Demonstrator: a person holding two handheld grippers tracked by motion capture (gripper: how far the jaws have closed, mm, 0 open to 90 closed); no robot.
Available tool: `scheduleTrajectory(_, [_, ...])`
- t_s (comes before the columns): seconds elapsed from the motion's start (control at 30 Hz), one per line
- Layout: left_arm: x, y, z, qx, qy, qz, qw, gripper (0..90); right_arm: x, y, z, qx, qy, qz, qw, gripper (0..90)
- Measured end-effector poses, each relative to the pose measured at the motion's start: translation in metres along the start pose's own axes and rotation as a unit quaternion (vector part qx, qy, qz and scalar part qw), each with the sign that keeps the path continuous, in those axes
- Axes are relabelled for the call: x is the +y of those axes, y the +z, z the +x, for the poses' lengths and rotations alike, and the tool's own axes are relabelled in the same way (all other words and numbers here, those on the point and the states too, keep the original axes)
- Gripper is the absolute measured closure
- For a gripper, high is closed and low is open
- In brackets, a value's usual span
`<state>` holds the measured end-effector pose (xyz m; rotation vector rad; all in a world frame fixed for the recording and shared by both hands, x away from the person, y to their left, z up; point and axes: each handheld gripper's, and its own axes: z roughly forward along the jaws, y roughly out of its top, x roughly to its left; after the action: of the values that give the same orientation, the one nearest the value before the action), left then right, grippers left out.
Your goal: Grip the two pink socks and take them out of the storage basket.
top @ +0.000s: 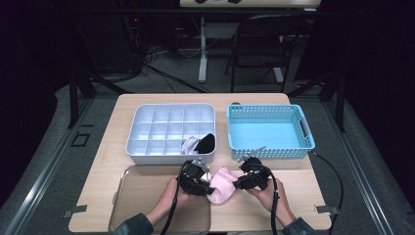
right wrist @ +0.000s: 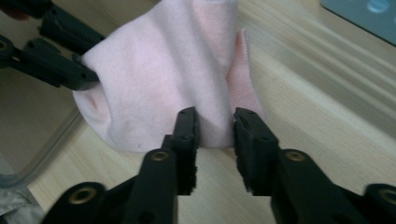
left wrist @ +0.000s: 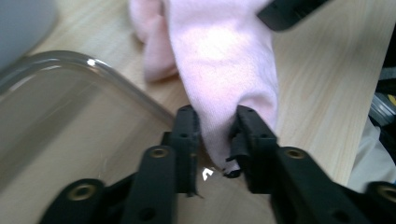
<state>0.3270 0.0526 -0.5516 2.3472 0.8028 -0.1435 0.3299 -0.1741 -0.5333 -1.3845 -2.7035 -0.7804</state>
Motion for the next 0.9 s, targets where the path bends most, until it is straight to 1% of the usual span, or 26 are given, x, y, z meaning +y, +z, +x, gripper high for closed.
scheduleTrajectory(0.07, [0.000, 0.004, -0.003, 0.000, 0.006, 0.003, 1.0000, 79.2, 0.001, 0.000, 0.000, -0.005, -0.009, 0.009, 0.9999, 75.8])
scheduleTrajectory(0.1, [0.000, 0.006, -0.005, 0.000, 0.007, 0.003, 1.0000, 81.6, 0.001, 0.000, 0.000, -0.004, -0.014, 0.006, 0.9999, 78.5])
scheduleTrajectory(0.13, [-0.001, 0.007, -0.005, -0.002, 0.008, 0.004, 1.0000, 82.8, 0.001, 0.001, 0.002, -0.003, -0.010, -0.002, 0.9999, 79.4])
scheduleTrajectory(0.17, [-0.001, 0.009, -0.007, -0.005, 0.009, 0.005, 0.9999, 83.7, 0.001, 0.000, 0.002, -0.011, -0.016, 0.001, 0.9998, 80.1])
scheduleTrajectory(0.2, [-0.001, 0.010, -0.008, -0.004, 0.008, 0.001, 1.0000, 83.9, 0.001, 0.000, 0.003, -0.014, -0.019, -0.004, 0.9997, 80.4])
scheduleTrajectory(0.23, [-0.002, 0.011, -0.009, -0.012, 0.006, -0.001, 0.9999, 84.4, 0.001, 0.000, 0.005, -0.020, -0.024, -0.011, 0.9995, 80.5])
scheduleTrajectory(0.27, [-0.002, 0.013, -0.011, -0.016, 0.004, -0.003, 0.9998, 84.6, 0.002, -0.002, 0.005, -0.032, -0.037, -0.006, 0.9988, 80.5])
scheduleTrajectory(0.3, [-0.002, 0.014, -0.013, -0.021, 0.004, -0.009, 0.9997, 84.7, 0.003, -0.001, 0.007, -0.038, -0.039, -0.016, 0.9984, 80.4])
scheduleTrajectory(0.33, [-0.002, 0.015, -0.016, -0.032, 0.006, -0.012, 0.9994, 84.7, 0.004, -0.002, 0.007, -0.042, -0.053, -0.010, 0.9976, 79.7])
scheduleTrajectory(0.37, [-0.002, 0.017, -0.018, -0.044, 0.004, -0.013, 0.9989, 84.7, 0.005, -0.002, 0.008, -0.054, -0.058, -0.013, 0.9967, 78.6])
scheduleTrajectory(0.4, [-0.002, 0.020, -0.022, -0.050, 0.003, -0.011, 0.9987, 84.5, 0.006, -0.001, 0.008, -0.060, -0.065, -0.015, 0.9960, 77.1])
scheduleTrajectory(0.43, [-0.001, 0.022, -0.025, -0.068, 0.007, -0.009, 0.9976, 84.3, 0.008, -0.001, 0.008, -0.064, -0.068, -0.013, 0.9955, 73.6])
scheduleTrajectory(0.47, [0.000, 0.024, -0.028, -0.071, 0.011, -0.008, 0.9974, 83.8, 0.009, 0.001, 0.007, -0.068, -0.070, -0.014, 0.9952, 72.0])
scheduleTrajectory(0.5, [0.000, 0.024, -0.028, -0.071, 0.011, -0.008, 0.9974, 82.2, 0.009, 0.001, 0.007, -0.068, -0.070, -0.014, 0.9952, 72.0])
scheduleTrajectory(0.53, [0.001, 0.026, -0.032, -0.064, 0.018, -0.001, 0.9978, 82.2, 0.010, 0.001, 0.006, -0.069, -0.070, -0.005, 0.9952, 70.2])
scheduleTrajectory(0.57, [0.002, 0.024, -0.032, -0.075, 0.017, -0.004, 0.9970, 71.9, 0.009, 0.003, 0.003, -0.067, -0.056, -0.006, 0.9962, 64.5])
scheduleTrajectory(0.6, [0.002, 0.022, -0.032, -0.074, 0.019, -0.003, 0.9971, 70.0, 0.008, 0.002, 0.001, -0.061, -0.055, -0.004, 0.9966, 61.8])
scheduleTrajectory(0.63, [0.002, 0.019, -0.031, -0.073, 0.016, -0.008, 0.9972, 67.2, 0.007, 0.001, 0.000, -0.053, -0.047, -0.010, 0.9974, 59.6])
scheduleTrajectory(0.67, [0.002, 0.016, -0.029, -0.072, 0.015, -0.010, 0.9973, 61.8, 0.006, -0.002, -0.002, -0.048, -0.047, -0.011, 0.9977, 59.0])
scheduleTrajectory(0.7, [0.002, 0.012, -0.028, -0.065, 0.014, -0.013, 0.9977, 60.4, 0.005, -0.003, -0.002, -0.041, -0.039, -0.014, 0.9983, 57.5])
scheduleTrajectory(0.73, [0.002, 0.009, -0.026, -0.072, 0.010, -0.019, 0.9972, 59.6, 0.004, -0.005, -0.003, -0.036, -0.035, -0.010, 0.9987, 55.3])
scheduleTrajectory(0.77, [0.002, 0.006, -0.024, -0.067, 0.010, -0.019, 0.9975, 57.4, 0.003, -0.006, -0.005, -0.034, -0.030, -0.008, 0.9989, 52.8])
scheduleTrajectory(0.8, [0.002, 0.004, -0.023, -0.060, 0.008, -0.022, 0.9979, 56.3, 0.002, -0.006, -0.005, -0.032, -0.020, -0.009, 0.9993, 52.5])
scheduleTrajectory(0.83, [0.001, -0.001, -0.019, -0.049, 0.002, -0.029, 0.9984, 55.6, 0.002, -0.007, -0.006, -0.026, -0.014, -0.012, 0.9995, 50.8])
scheduleTrajectory(0.87, [0.001, -0.001, -0.019, -0.049, 0.002, -0.029, 0.9984, 52.2, 0.002, -0.007, -0.006, -0.026, -0.014, -0.012, 0.9995, 50.8])
scheduleTrajectory(0.9, [0.001, -0.002, -0.017, -0.042, 0.002, -0.030, 0.9987, 52.2, 0.001, -0.007, -0.007, -0.022, -0.006, -0.015, 0.9996, 46.8])
